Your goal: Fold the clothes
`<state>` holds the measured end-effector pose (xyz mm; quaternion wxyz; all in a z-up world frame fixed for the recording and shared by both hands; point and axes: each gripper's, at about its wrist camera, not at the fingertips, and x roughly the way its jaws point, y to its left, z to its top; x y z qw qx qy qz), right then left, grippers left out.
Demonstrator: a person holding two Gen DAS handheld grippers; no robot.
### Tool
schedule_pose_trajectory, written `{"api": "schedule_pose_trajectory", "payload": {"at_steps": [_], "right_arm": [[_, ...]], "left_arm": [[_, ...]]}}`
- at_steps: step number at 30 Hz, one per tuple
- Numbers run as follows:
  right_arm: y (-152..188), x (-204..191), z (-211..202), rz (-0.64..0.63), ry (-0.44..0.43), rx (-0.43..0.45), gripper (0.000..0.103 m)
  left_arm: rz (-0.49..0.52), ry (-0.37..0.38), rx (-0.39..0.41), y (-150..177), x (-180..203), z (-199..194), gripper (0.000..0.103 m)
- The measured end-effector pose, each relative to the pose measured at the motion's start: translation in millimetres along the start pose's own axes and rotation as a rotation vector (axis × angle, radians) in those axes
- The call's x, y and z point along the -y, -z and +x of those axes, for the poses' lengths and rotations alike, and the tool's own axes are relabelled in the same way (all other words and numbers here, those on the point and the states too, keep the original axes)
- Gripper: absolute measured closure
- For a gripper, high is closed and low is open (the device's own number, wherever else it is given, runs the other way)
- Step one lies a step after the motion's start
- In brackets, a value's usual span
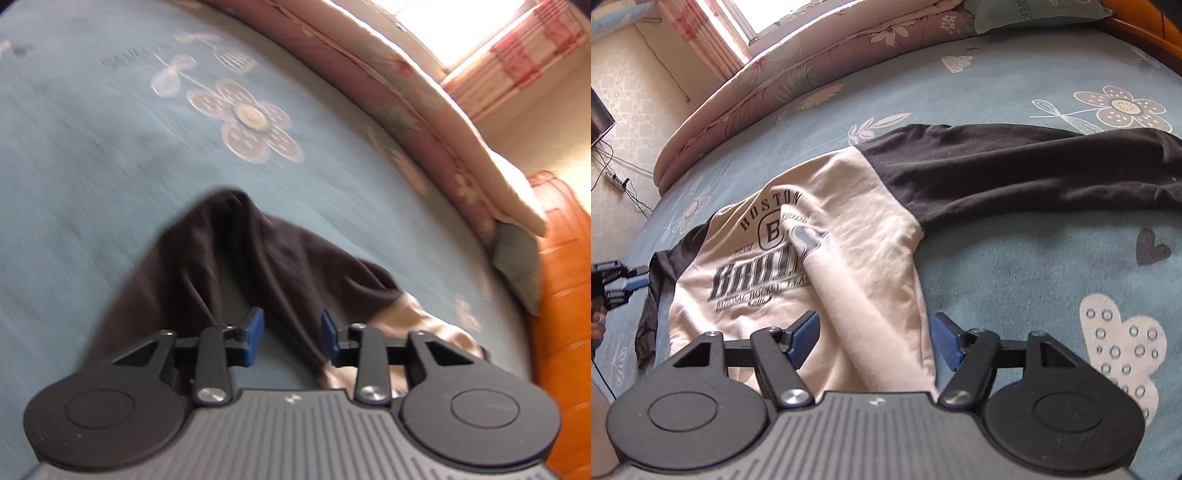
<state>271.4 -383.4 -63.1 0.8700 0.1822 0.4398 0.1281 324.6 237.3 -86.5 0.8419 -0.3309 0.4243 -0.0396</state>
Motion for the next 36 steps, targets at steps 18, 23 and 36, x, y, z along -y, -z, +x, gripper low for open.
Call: {"api": "schedule_pose_trajectory", "payload": {"at_steps": [18,23,36], "right_arm": [[-69.3,64.8,84.7,0.327,-0.194,0.084,0.025],[-74.2,64.9,82.2,0.289,-0.103,0.123,0.079],[-113.1,81.0,57.8,0.252,0.077,0.287,0.096]], "left_arm": [[-0.129,0.115,-0.076,30.6,11.0,77.6,0.059],[-0.071,0.085,-0.032,23.3,20.3,82.5,0.077],[0.099,-0.003,0.076,-24.9,91.1,103.5,0.093]]}}
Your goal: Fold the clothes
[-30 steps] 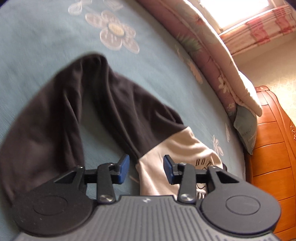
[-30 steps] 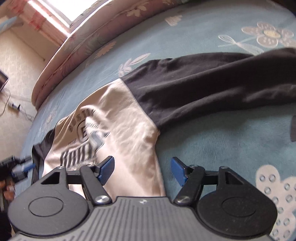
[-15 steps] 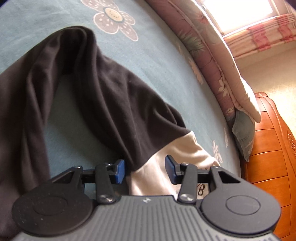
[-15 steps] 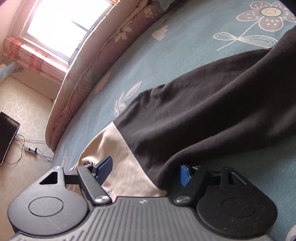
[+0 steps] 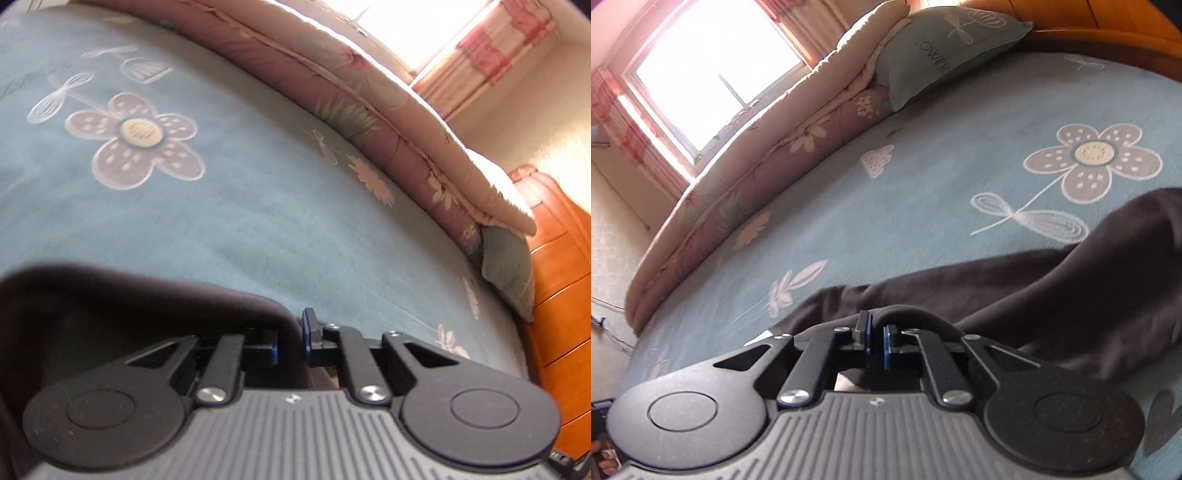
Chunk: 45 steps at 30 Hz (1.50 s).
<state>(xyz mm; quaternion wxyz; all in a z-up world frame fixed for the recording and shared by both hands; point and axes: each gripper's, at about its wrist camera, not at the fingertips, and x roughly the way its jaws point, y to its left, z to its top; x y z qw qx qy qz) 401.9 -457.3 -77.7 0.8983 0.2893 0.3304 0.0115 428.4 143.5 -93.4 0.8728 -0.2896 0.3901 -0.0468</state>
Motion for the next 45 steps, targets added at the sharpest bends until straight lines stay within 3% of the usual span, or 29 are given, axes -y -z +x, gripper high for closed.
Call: {"api": "schedule_pose_trajectory", "payload": {"at_steps": [5,9,11,14,16,18,22,24,29,31,33,38,41,45], "right_arm": [[15.4,5.9,10.5,-0.011,0.052,-0.093,0.090],[33.2,-1.2,-17.6,-0.082,0.080,-0.139,0.065],[43.3,-8.1,-37.0,-0.143,0.098,-0.167,0.062],[63.1,-24.3,-70.7,-0.293,0.112,-0.216,0.054],[88.1,-43.8,-91.7,-0.433,0.061,-0.248,0.038],[114.8,-64.8,-112.6,-0.577,0.003,-0.280,0.032],[177.7,-105.4,-135.5,-0.847,-0.088,-0.327,0.031],[203.9,-117.7,-133.9,-0.916,-0.104,-0.341,0.031],[235.2,-101.1,-125.8,-0.908,-0.024,-0.398,0.031],[239.8,-81.7,-136.0,-0.930,0.011,-0.396,0.024],[233.9,-60.6,-146.5,-0.893,0.038,-0.431,0.021],[218.0,-34.1,-171.0,-0.875,0.125,-0.419,0.019],[216.4,-42.8,-179.3,-0.893,0.115,-0.371,0.019],[220.2,-68.9,-179.5,-0.880,0.010,-0.330,0.019]], "left_arm": [[-0.011,-0.026,-0.073,22.7,-10.2,6.1,0.090],[-0.006,-0.016,-0.110,44.2,-17.9,-28.5,0.080],[0.033,-0.020,-0.135,56.5,-17.6,-50.1,0.076],[0.138,0.000,-0.171,82.5,-7.6,-87.9,0.073],[0.222,0.039,-0.191,102.6,4.7,-111.3,0.068],[0.317,0.091,-0.222,126.3,24.8,-128.9,0.064],[0.548,0.179,-0.279,182.2,66.8,-142.4,0.062],[0.626,0.167,-0.298,207.4,78.5,-138.8,0.062],[0.705,0.127,-0.347,247.3,67.9,-137.1,0.062],[0.714,0.131,-0.352,248.5,63.8,-148.2,0.062],[0.723,0.135,-0.357,249.7,59.6,-159.4,0.052],[0.747,0.144,-0.371,252.7,49.2,-187.3,0.051],[0.761,0.149,-0.379,254.5,43.0,-204.1,0.048],[0.778,0.156,-0.378,264.5,55.1,-193.6,0.048]]}}
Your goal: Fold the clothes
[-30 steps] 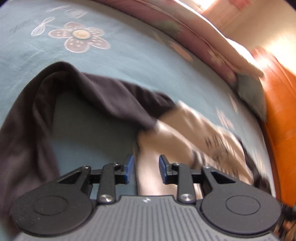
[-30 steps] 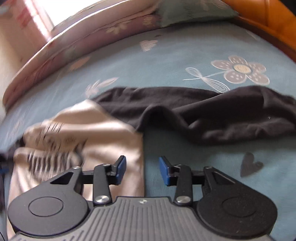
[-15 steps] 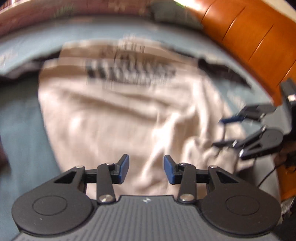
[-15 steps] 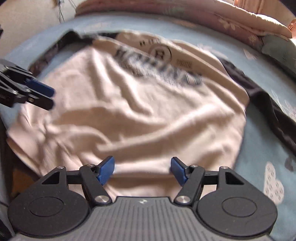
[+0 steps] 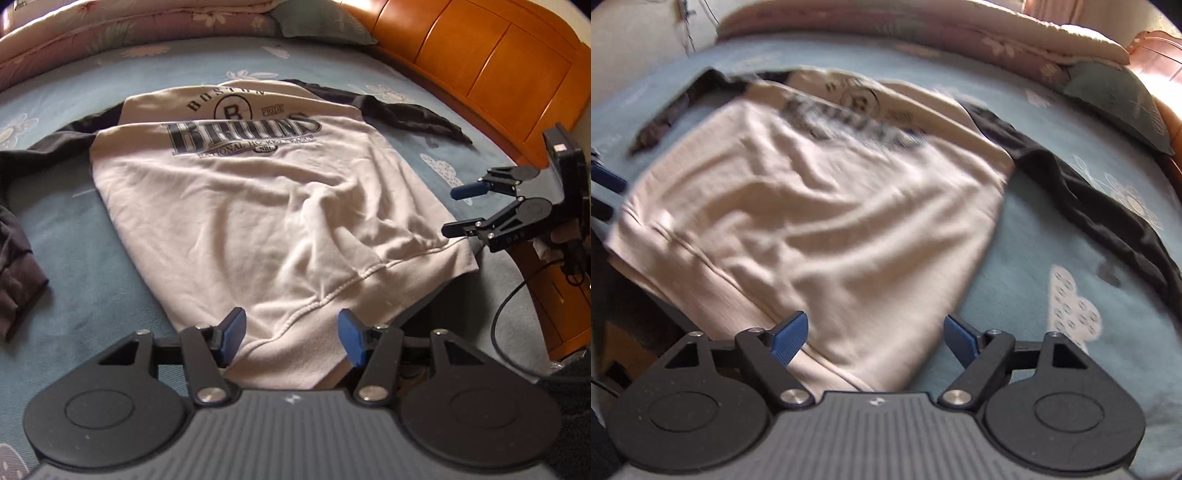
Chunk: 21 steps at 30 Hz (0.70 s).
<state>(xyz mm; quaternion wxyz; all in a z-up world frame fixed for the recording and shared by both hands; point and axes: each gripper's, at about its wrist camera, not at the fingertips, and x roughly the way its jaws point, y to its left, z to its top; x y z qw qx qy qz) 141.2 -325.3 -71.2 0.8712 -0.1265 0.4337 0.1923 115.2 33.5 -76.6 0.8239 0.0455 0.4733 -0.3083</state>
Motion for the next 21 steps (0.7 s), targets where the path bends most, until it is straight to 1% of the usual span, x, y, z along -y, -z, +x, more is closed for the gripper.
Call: {"api": "schedule_pose_trajectory", "payload": {"at_steps": [1,2,5,6,9,11,13,15,16,20,21], "right_arm": [[-4.0,-6.2,2.9,-0.014,-0.006,0.002,0.019],[-8.0,-12.4,5.8,-0.027,-0.013,0.004,0.019],[-7.5,-23.6,9.2,-0.084,-0.014,-0.006,0.019],[-5.8,-23.4,9.7,-0.085,-0.016,-0.008,0.019],[0.2,-17.8,10.6,-0.061,-0.022,-0.015,0.019],[3.4,-13.3,11.0,-0.038,-0.020,-0.018,0.019],[4.8,-11.6,10.3,-0.027,-0.019,-0.015,0.019],[5.9,-10.4,9.5,-0.018,-0.019,-0.010,0.019],[5.9,-10.5,8.8,-0.016,-0.018,-0.008,0.019],[5.5,-11.9,5.4,-0.012,-0.017,0.004,0.019],[5.4,-12.3,4.6,-0.011,-0.016,0.007,0.019]], "left_arm": [[0.001,0.010,-0.010,0.0,4.0,5.6,0.048],[0.030,0.012,-0.022,2.4,10.7,5.9,0.048],[0.178,0.014,-0.055,20.0,32.7,0.5,0.046],[0.205,0.010,-0.076,26.4,35.9,-0.8,0.045],[0.233,-0.027,-0.124,43.8,36.7,-4.4,0.045],[0.198,-0.043,-0.140,49.3,28.3,-6.0,0.044],[0.148,-0.080,-0.131,51.6,17.9,-7.5,0.044],[0.112,-0.134,-0.100,50.3,9.4,-6.9,0.044],[0.093,-0.150,-0.080,49.3,5.8,-5.1,0.044],[0.029,-0.192,-0.015,48.3,-4.0,-1.0,0.045],[0.013,-0.203,0.004,48.3,-6.2,-1.4,0.043]]}}
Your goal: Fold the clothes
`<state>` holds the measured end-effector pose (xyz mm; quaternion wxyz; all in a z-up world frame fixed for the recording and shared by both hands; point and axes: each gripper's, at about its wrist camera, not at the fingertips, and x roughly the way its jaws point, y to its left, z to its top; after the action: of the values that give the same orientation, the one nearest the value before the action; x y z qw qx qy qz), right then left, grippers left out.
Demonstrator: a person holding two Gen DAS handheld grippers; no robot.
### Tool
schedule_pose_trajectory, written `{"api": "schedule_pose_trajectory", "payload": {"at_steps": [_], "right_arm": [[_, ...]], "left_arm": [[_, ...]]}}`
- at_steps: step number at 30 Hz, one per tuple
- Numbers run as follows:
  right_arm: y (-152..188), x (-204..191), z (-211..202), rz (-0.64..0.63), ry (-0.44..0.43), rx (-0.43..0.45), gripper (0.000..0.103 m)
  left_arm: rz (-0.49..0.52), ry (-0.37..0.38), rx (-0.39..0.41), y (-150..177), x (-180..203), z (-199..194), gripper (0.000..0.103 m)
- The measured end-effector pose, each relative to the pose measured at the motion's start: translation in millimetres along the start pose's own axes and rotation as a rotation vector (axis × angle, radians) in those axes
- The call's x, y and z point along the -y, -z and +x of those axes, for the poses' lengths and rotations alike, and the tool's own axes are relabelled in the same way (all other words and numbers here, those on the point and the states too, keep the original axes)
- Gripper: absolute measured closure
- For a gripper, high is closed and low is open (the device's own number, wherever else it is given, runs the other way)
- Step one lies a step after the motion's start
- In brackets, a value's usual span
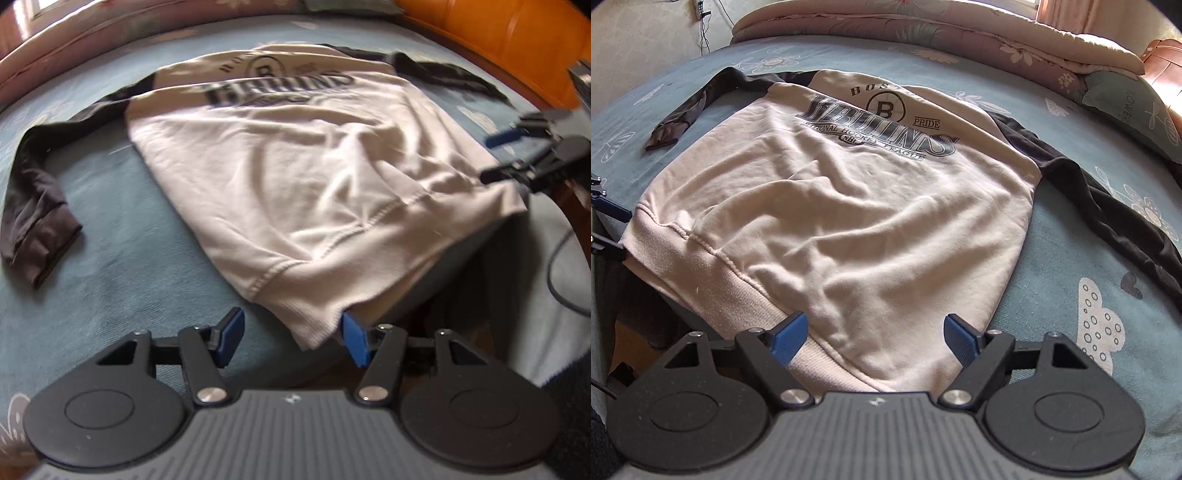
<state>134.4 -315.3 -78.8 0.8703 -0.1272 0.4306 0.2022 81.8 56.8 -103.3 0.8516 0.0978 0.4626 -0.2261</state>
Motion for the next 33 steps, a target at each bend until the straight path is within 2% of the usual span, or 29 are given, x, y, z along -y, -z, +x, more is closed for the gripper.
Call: {"api": "schedule_pose_trajectory", "payload": {"at_steps": [5,7,10,13,15,18,22,24,26,28,29,31,33], "right_arm": [[1.2,0.3,-0.8,0.015,-0.002,0.003,0.019],[1.8,0.7,0.8,0.026,-0.008,0.001,0.019],[1.1,-2.2,2.5,0.017,-0.007,0.001,0.019],[0.1,-3.8,1.4,0.007,-0.004,0.003,0.019],[-0.1,-3.3,1.3,0.004,-0.002,0.003,0.019],[-0.1,-2.3,3.3,0.012,-0.006,0.000,0.019],[1.0,-4.3,3.8,0.013,-0.009,0.002,0.019],[2.6,-4.9,3.1,0.006,-0.010,-0.001,0.019],[4.2,-5.4,2.5,-0.003,-0.011,-0.005,0.019],[5.0,-5.1,2.2,-0.005,-0.013,-0.007,0.019],[4.7,-4.1,2.4,0.000,-0.016,-0.006,0.019],[4.0,-4.4,1.4,0.003,-0.016,-0.001,0.019],[3.4,-5.1,0.0,0.004,-0.015,0.003,0.019]], "left_arm": [[-0.111,-0.057,0.075,1.5,-11.8,0.5,0.040],[-0.093,-0.063,0.039,5.0,-6.4,8.9,0.039],[-0.035,-0.112,0.053,12.7,3.3,12.2,0.037],[-0.031,-0.187,0.107,8.7,3.5,0.4,0.037],[0.023,-0.230,0.159,5.2,8.1,-7.8,0.037],[0.007,-0.215,0.125,10.3,10.3,-3.9,0.042],[-0.020,-0.192,0.076,17.7,13.1,2.1,0.043],[-0.041,-0.201,0.069,20.1,9.4,1.8,0.048],[-0.071,-0.237,0.084,20.8,-0.6,-2.6,0.048],[-0.083,-0.218,0.078,18.4,-0.6,-0.4,0.051],[-0.080,-0.205,0.074,16.7,2.6,1.9,0.059],[-0.023,-0.184,0.078,12.8,16.3,7.2,0.066],[-0.010,-0.204,0.086,9.8,17.9,6.2,0.080]]}}
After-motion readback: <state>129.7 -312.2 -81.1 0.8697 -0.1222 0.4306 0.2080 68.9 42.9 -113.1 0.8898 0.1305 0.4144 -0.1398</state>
